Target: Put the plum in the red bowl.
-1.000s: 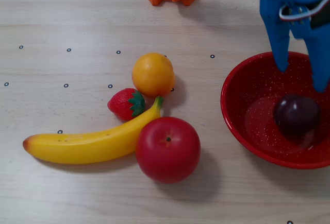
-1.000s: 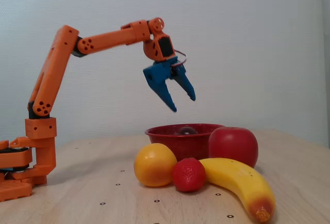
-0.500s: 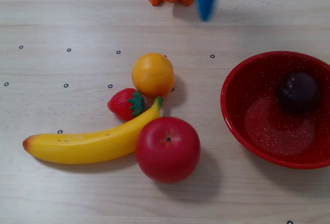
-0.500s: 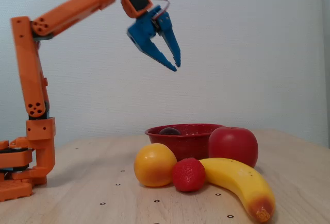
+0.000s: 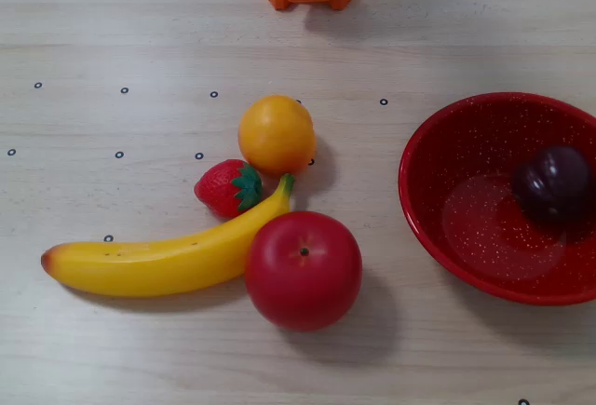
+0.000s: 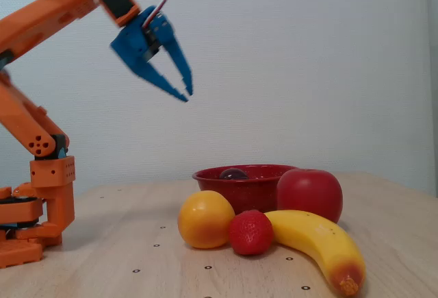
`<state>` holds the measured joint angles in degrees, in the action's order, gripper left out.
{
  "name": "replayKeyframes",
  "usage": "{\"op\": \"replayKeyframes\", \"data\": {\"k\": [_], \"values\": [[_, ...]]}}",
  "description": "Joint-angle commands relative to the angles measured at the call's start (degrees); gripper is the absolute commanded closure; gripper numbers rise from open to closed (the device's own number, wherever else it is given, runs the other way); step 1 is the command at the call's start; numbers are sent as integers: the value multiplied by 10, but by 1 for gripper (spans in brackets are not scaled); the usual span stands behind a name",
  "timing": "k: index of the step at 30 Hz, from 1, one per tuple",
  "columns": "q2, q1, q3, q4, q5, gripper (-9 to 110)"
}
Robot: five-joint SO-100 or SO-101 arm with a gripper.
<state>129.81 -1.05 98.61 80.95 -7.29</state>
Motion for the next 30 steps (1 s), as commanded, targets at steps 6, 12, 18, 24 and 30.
{"op": "replayKeyframes", "data": {"k": [6,12,18,24,30], "values": [[231,31,221,-92,6,101],[364,29,366,-104,18,101],[476,32,483,-121,15,101],[539,42,594,-208,5,101],[539,51,718,-358,-4,101]]}}
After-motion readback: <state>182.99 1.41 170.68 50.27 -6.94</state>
